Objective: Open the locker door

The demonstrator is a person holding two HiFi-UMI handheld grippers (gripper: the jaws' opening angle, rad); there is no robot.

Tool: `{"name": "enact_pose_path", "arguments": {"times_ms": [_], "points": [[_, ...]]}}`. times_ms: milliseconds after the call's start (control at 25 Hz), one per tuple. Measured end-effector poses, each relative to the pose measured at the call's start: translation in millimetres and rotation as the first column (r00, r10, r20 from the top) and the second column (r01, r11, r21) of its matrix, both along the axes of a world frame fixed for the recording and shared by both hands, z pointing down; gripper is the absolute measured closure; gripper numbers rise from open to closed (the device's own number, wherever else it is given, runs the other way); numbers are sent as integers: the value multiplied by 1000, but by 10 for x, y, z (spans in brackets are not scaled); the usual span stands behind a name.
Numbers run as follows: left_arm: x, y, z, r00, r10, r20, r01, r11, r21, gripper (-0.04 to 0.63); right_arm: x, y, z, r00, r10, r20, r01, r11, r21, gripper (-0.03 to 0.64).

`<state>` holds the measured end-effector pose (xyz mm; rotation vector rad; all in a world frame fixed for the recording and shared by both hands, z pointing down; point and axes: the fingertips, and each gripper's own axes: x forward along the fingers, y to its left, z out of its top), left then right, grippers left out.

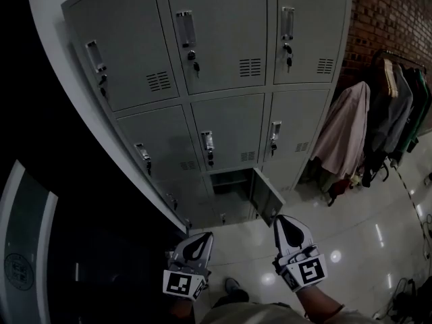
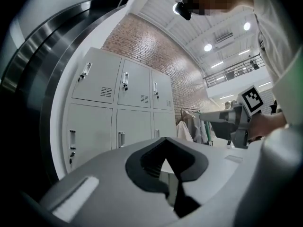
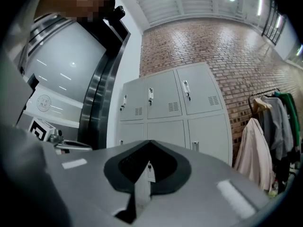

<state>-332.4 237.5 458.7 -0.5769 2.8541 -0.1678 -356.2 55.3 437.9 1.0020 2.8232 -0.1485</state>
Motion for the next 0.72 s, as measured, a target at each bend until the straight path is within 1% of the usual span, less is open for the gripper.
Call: {"name": "enact_pose_path", "arguments": {"times_ms": [40, 80, 120, 160, 200, 360, 480, 600, 720], "points": [[95, -27, -44, 1000, -8, -6, 8, 1000, -3, 438, 99, -45, -85, 1000, -6, 11, 6, 1000, -1, 615], [185, -60, -84, 1000, -16, -13, 16, 1000, -4, 455, 197, -97, -161, 1000, -11, 20, 11, 1000, -3, 615], [276, -102, -125, 999, -25, -21, 25, 1000, -2, 480, 300, -156, -227, 1000, -17, 23, 17, 1000, -4, 616], [376, -155, -168, 999, -34, -29, 34, 999, 2, 520, 414, -227, -284, 999, -24, 23, 24, 1000, -7, 616], [491, -223, -213, 998, -42, -35, 42, 999, 7, 528, 544, -311, -331, 999, -30, 20, 31, 999, -9, 615], [1092, -664, -352, 998, -51, -41, 53, 998, 38, 528, 1197, -748, -428, 998, -55, -6, 55, 998, -4, 616], [1661, -1023, -380, 997, -49, -52, 52, 997, 52, 528, 1789, -1116, -425, 998, -59, -9, 59, 998, -4, 617], [2258, -1338, -387, 995, -67, -67, 70, 996, 54, 528, 2342, -1514, -421, 998, -55, -16, 55, 998, -6, 617], [2753, -1571, -406, 992, -86, -91, 92, 994, 58, 528, 2746, -1824, -455, 999, -38, -28, 38, 999, -4, 617]]}}
